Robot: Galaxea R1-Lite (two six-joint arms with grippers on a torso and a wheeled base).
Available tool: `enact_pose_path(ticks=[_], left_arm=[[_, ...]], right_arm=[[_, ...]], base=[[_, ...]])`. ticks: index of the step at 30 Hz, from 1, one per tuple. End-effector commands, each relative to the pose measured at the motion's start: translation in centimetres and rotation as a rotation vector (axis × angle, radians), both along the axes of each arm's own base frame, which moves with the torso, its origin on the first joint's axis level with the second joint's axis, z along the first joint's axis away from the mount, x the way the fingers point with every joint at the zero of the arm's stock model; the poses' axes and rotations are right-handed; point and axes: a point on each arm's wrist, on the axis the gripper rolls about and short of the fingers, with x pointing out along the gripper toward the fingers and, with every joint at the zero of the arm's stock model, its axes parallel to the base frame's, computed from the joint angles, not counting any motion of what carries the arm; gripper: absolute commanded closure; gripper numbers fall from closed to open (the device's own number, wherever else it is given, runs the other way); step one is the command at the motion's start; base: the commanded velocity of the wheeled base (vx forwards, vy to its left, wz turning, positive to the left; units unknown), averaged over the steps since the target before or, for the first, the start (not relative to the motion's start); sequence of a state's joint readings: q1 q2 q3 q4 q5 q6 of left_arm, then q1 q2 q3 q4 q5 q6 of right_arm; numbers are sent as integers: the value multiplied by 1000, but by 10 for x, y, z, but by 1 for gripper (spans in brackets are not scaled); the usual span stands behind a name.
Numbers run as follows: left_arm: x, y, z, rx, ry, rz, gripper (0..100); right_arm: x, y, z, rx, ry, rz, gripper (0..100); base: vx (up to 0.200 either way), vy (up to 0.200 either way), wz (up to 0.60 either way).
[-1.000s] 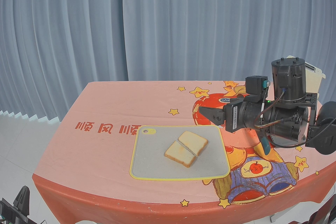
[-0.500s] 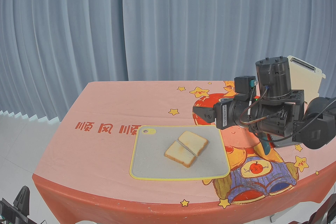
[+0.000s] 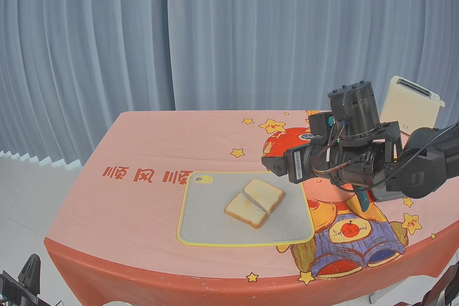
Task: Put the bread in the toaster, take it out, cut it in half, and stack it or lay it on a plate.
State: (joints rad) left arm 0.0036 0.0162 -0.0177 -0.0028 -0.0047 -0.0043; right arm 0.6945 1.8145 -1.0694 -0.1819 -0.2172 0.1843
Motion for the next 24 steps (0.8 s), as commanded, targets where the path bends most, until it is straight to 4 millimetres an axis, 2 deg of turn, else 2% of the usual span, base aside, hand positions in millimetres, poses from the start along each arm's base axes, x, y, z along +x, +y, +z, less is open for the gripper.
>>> enact_pose_path(ticks=[1, 12, 24], left_arm=[[1, 0, -5, 0, 7, 1, 100], [1, 0, -5, 0, 7, 1, 100], [1, 0, -5, 0, 7, 1, 100]], right_arm=[[6, 4, -11, -24, 24, -7, 0], [11, 3, -24, -49, 55, -18, 0], [10, 8, -27, -53, 59, -5, 0]], base=[[0, 0, 0], [0, 0, 0], [0, 0, 0]])
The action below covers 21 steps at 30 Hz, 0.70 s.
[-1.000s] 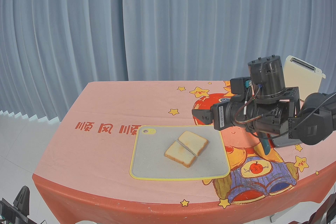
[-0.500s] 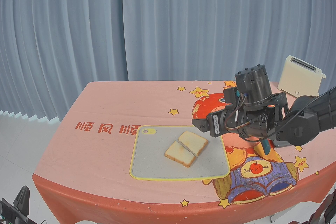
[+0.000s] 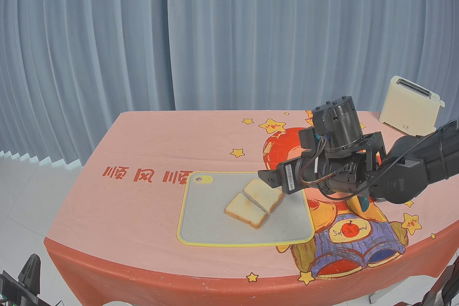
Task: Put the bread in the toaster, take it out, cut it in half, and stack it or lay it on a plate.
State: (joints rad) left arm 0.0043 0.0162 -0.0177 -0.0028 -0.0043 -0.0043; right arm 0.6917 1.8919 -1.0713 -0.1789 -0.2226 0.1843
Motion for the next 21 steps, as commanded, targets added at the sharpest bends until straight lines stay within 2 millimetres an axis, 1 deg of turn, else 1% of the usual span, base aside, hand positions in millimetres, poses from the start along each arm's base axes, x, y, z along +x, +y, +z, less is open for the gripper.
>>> enact_pose_path(ticks=[1, 21], left_arm=[[1, 0, -5, 0, 7, 0, 100], [1, 0, -5, 0, 7, 0, 100]], right_arm=[[0, 1, -1, -1, 1, 2, 0], [-1, 1, 1, 1, -2, 3, 0]], base=[[0, 0, 0], [0, 0, 0]])
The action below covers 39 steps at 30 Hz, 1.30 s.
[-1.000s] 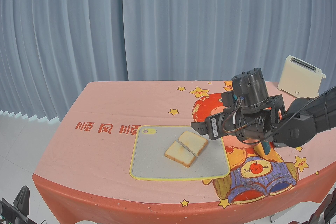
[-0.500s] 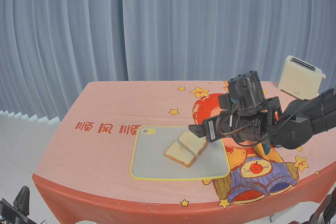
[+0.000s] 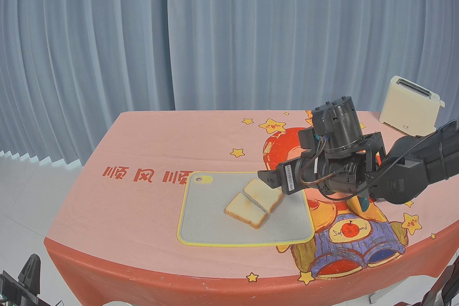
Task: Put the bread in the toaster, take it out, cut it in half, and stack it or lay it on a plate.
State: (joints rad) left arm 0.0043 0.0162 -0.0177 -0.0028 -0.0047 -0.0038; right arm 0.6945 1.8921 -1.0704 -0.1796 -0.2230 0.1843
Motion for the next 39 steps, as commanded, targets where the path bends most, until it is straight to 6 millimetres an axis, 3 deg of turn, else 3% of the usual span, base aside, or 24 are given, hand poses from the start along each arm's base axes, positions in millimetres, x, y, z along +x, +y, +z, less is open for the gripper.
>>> enact_pose_path(ticks=[1, 39], left_arm=[[1, 0, -5, -1, 7, 0, 100], [1, 0, -5, -1, 7, 0, 100]], right_arm=[[0, 0, 0, 0, -1, 0, 0], [5, -4, -4, -18, 3, -30, 0]], base=[[0, 0, 0], [0, 0, 0]])
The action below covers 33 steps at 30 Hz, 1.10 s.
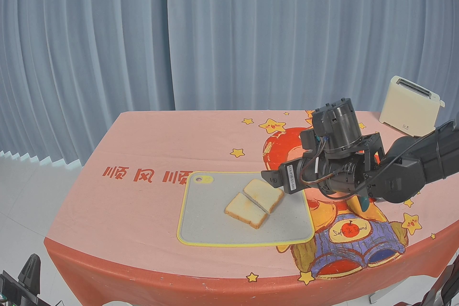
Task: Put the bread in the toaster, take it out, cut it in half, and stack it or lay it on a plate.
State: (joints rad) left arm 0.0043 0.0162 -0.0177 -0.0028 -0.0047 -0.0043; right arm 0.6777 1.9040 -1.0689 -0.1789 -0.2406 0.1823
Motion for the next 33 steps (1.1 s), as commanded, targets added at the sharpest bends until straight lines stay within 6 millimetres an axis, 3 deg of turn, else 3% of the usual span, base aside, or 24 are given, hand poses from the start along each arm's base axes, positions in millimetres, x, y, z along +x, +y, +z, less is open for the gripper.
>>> enact_pose_path(ticks=[1, 33], left_arm=[[1, 0, -5, 0, 7, 0, 100], [1, 0, -5, 0, 7, 0, 100]], right_arm=[[0, 0, 0, 1, -1, 0, 0], [1, -1, -9, -24, 17, -12, 0]], base=[[0, 0, 0], [0, 0, 0]])
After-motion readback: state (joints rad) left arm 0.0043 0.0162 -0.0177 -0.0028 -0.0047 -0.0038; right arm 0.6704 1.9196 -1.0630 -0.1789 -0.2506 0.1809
